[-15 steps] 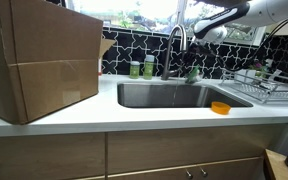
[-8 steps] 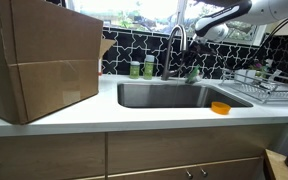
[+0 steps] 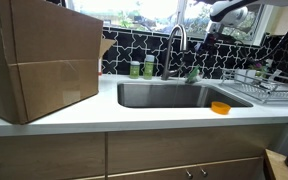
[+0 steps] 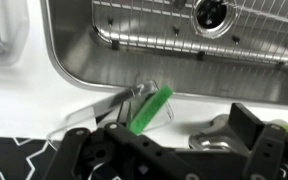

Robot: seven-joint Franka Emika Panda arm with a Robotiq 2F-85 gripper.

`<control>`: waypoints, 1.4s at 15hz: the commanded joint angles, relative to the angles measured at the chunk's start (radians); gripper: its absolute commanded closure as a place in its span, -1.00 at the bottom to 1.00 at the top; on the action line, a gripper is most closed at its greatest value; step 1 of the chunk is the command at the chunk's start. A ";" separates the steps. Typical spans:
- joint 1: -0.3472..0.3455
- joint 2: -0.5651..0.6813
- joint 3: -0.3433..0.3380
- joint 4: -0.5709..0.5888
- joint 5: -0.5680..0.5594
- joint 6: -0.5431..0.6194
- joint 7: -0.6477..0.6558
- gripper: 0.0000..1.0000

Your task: Open the faucet then place the orange bowl under the faucet and set it back down on the counter

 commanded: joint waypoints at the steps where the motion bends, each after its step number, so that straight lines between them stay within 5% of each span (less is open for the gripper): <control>1: 0.013 -0.149 -0.014 -0.171 -0.077 -0.176 -0.022 -0.99; 3: 0.027 -0.194 -0.031 -0.228 -0.056 -0.220 -0.036 -1.00; 4: 0.024 -0.114 -0.036 -0.109 -0.047 -0.217 -0.023 -1.00; 10: 0.050 -0.173 -0.034 -0.206 -0.073 -0.211 -0.029 -1.00; 18: 0.122 -0.343 -0.028 -0.560 -0.067 -0.093 -0.046 -1.00; 21: 0.135 -0.358 -0.023 -0.648 -0.058 -0.001 -0.145 -1.00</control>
